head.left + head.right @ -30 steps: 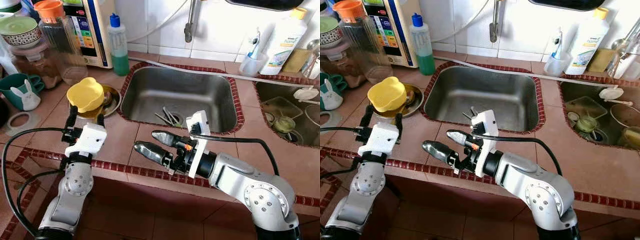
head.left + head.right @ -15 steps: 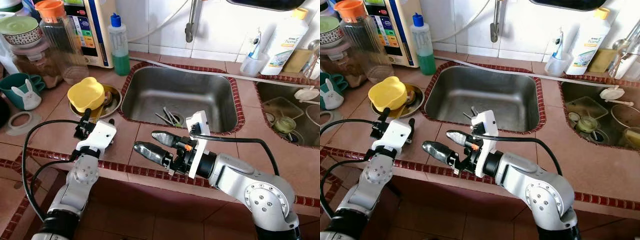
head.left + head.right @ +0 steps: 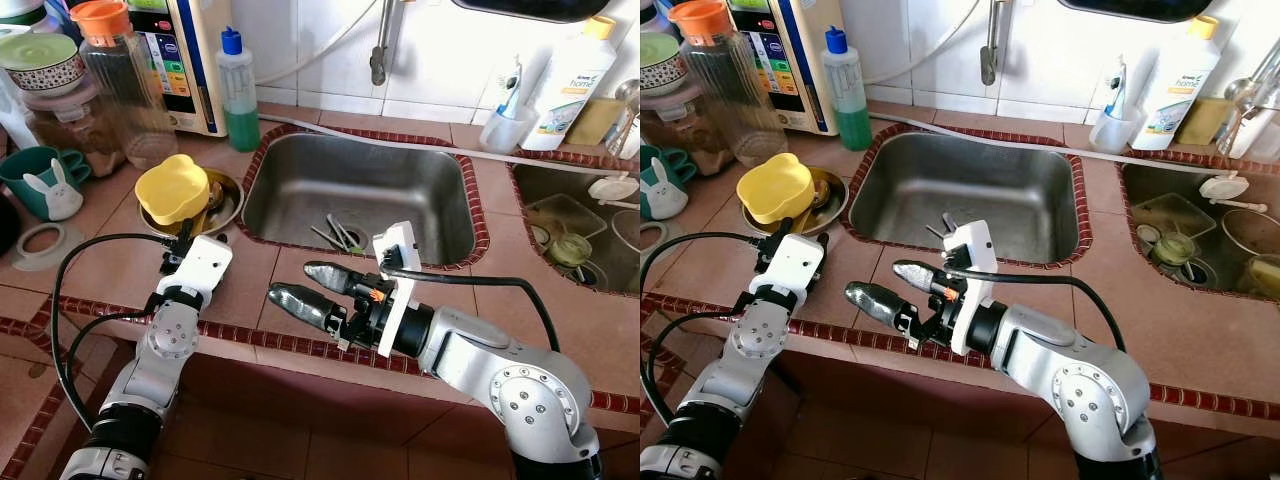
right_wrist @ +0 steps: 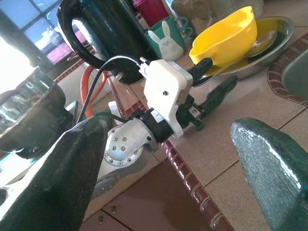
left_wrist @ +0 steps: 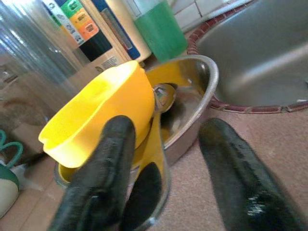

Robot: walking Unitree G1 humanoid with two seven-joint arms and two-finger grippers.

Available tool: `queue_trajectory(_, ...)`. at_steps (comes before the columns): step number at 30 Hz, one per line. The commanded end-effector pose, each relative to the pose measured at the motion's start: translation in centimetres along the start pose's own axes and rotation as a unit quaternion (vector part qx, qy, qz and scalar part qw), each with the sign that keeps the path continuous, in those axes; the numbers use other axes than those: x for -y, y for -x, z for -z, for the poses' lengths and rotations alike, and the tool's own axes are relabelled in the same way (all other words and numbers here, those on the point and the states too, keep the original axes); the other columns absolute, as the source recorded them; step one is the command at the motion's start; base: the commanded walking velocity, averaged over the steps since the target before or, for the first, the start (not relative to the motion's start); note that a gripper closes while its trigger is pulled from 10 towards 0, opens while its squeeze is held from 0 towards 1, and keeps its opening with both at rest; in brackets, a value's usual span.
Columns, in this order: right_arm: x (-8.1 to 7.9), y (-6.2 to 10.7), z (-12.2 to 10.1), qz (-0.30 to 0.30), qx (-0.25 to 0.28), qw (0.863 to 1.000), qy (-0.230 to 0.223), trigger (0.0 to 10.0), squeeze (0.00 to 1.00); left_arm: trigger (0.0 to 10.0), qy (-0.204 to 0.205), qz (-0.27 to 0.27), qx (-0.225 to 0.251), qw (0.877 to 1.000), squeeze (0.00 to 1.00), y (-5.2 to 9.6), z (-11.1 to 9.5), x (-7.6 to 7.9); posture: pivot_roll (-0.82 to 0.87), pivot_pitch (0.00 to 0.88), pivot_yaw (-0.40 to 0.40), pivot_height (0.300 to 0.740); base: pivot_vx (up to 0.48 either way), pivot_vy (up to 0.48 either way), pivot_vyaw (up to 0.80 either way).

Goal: Kitchen organization

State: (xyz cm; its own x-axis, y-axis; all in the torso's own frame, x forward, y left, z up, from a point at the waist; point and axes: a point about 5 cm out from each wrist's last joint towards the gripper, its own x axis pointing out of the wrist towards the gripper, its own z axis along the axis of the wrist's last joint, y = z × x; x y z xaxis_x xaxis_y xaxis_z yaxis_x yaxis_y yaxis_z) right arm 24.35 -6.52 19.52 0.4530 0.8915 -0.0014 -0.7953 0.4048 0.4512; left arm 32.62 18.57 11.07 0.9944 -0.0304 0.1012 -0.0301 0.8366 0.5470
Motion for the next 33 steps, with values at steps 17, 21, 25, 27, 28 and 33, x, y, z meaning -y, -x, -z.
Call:
queue_trajectory(17,-1.0,0.2,-0.1,-0.046,-0.012,0.999,-0.009,10.0,0.00,0.0,0.013,0.006,0.012,1.000,0.00,0.1,-0.8,0.6,-0.02,0.127,0.008,0.740,0.000,0.000,0.00)
queue_trajectory(21,-0.9,0.3,0.1,-0.047,-0.020,0.999,-0.007,10.0,0.00,0.0,0.007,0.011,0.031,0.999,0.00,0.3,-1.5,0.3,-0.01,0.128,0.007,0.740,0.000,0.000,0.00)
queue_trajectory(25,-0.5,0.3,-0.2,-0.043,-0.018,0.999,-0.002,10.0,0.00,0.0,0.003,0.003,0.047,0.999,0.00,0.3,-2.0,-1.1,0.00,0.122,0.009,0.740,0.000,0.000,0.00)
queue_trajectory(27,-0.4,0.2,-0.4,-0.042,-0.014,0.999,-0.003,10.0,0.00,0.0,0.004,-0.007,0.056,0.998,0.00,0.3,-2.5,-1.4,0.00,0.121,0.008,0.740,0.000,0.000,0.00)
queue_trajectory(28,-0.3,0.2,-0.4,-0.041,-0.013,0.999,-0.003,10.0,0.00,0.0,0.006,-0.008,0.059,0.998,0.00,0.4,-2.8,-1.3,0.00,0.121,0.007,0.740,0.000,0.000,0.00)
queue_trajectory(33,-0.2,0.1,-0.4,-0.037,-0.010,0.999,-0.003,10.0,0.00,0.0,0.016,-0.011,0.073,0.997,0.00,0.6,-3.7,-1.0,0.01,0.119,0.004,0.740,0.000,0.000,0.00)
